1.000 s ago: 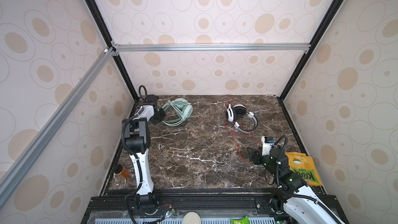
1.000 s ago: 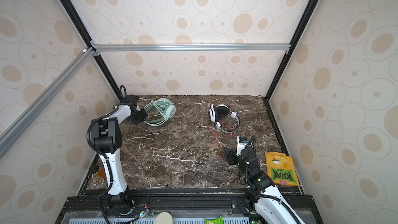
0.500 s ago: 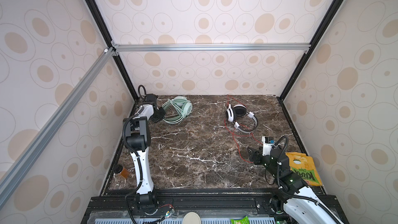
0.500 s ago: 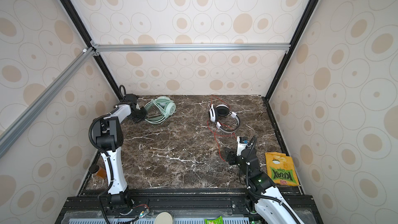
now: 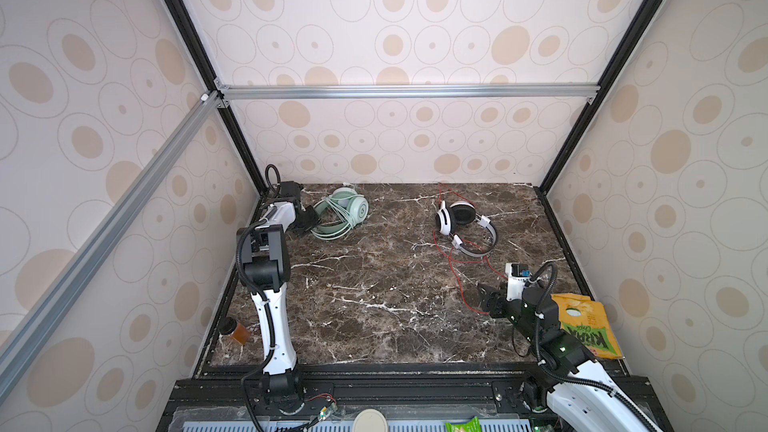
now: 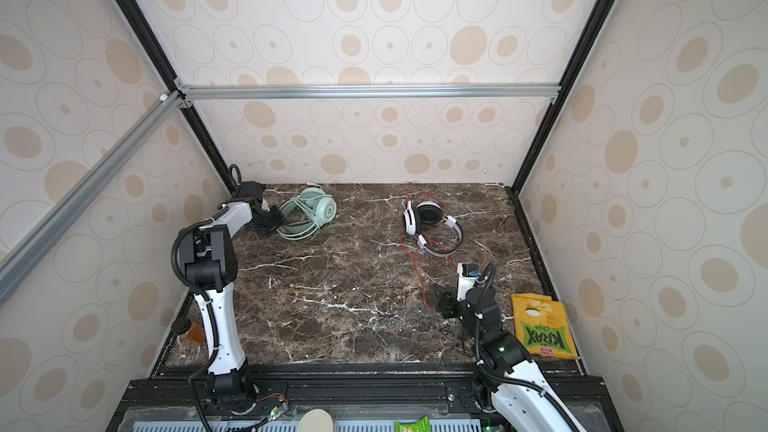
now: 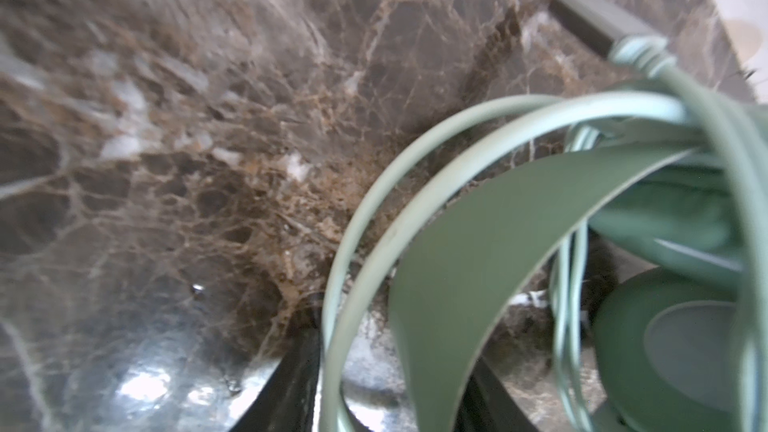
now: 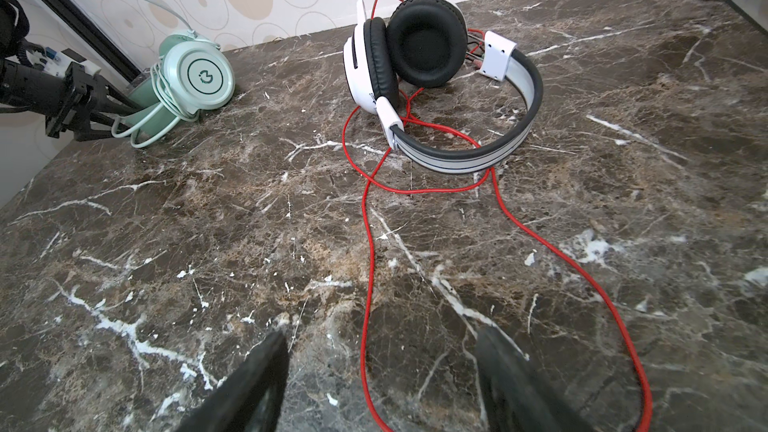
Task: Wrap the headphones
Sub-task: 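Lower the wrapped mint-green headset onto the table and open the left gripper, then move the right gripper to the white headset's earcup while the left gripper rises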
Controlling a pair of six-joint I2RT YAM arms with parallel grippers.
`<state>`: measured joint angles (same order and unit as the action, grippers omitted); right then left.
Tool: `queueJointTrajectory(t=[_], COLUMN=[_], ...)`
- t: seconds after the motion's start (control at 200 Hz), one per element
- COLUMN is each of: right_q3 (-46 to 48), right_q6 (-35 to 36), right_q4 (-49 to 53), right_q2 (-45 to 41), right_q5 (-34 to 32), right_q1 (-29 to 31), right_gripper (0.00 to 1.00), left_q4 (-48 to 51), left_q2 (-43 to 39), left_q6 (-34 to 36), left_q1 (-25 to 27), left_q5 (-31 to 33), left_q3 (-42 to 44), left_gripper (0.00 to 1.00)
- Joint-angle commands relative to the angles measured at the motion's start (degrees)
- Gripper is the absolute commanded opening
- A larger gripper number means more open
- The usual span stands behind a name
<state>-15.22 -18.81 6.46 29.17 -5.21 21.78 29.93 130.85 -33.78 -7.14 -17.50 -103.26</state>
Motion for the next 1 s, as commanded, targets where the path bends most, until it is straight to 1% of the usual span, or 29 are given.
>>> queueJointTrajectory(t=[0.0,0.135,0.285,0.36,0.43,0.56,0.625,0.675,0.73,0.835,0.88,0.93,0.995], right_q3=[-0.20,-1.41,-4.15,-6.28,-8.59,-13.75,-18.26,-22.35,-27.08,-35.01,-38.08,-41.22,-45.63], right_q6=[-0.30,-0.72,-1.56,-2.49,-4.38,-6.89,-6.27,-5.53,-5.19,-6.72,-7.85,-9.41,-11.03], right_q4=[0.18,0.77,3.24,5.90,7.94,9.08,10.59,12.19,14.11,16.81,17.37,18.43,20.50], right_q2=[0.61,3.39,7.63,9.82,12.45,20.02,24.86,28.30,31.95,37.96,41.15,44.55,49.56], right_q5=[-1.11,-0.98,-2.25,-3.06,-2.69,1.07,2.31,3.34,4.98,6.88,8.90,10.28,10.75], right_q1=[-0.24,-0.21,-0.16,-0.33,-0.40,-0.71,-1.12,-1.80,-3.01,-5.43,-8.63,-10.44,-12.65], right_gripper=[0.73,0.73,0.73,0.73,0.73,0.73,0.74,0.74,0.75,0.76,0.76,0.76,0.76], left_q4=[-2.98,-11.24,-22.25,-26.07,-27.94,-28.30,-29.04,-29.05,-28.72,-28.74,-29.15,-29.56,-28.62], left_q2=[-5.04,-14.79,-29.71,-36.97,-41.57,-42.63,-41.98,-41.41,-41.11,-41.79,-42.27,-42.51,-42.39], left_q6=[-1.81,-5.26,-8.18,-6.00,-0.94,7.08,9.75,11.42,11.70,9.84,8.38,7.69,7.72], left_q1=[-0.44,-0.31,1.17,4.70,11.06,24.22,28.53,30.73,31.56,31.61,31.66,31.78,32.40], left_q5=[-0.23,-0.57,1.49,4.84,9.75,17.65,20.13,21.86,21.18,17.32,15.62,13.77,13.40], left_q3=[1.32,10.05,22.75,27.47,30.05,29.61,28.95,28.61,28.45,29.88,30.79,31.25,30.95], left_gripper=[0.58,0.59,0.59,0.59,0.60,0.60,0.60,0.59,0.59,0.59,0.59,0.59,0.59])
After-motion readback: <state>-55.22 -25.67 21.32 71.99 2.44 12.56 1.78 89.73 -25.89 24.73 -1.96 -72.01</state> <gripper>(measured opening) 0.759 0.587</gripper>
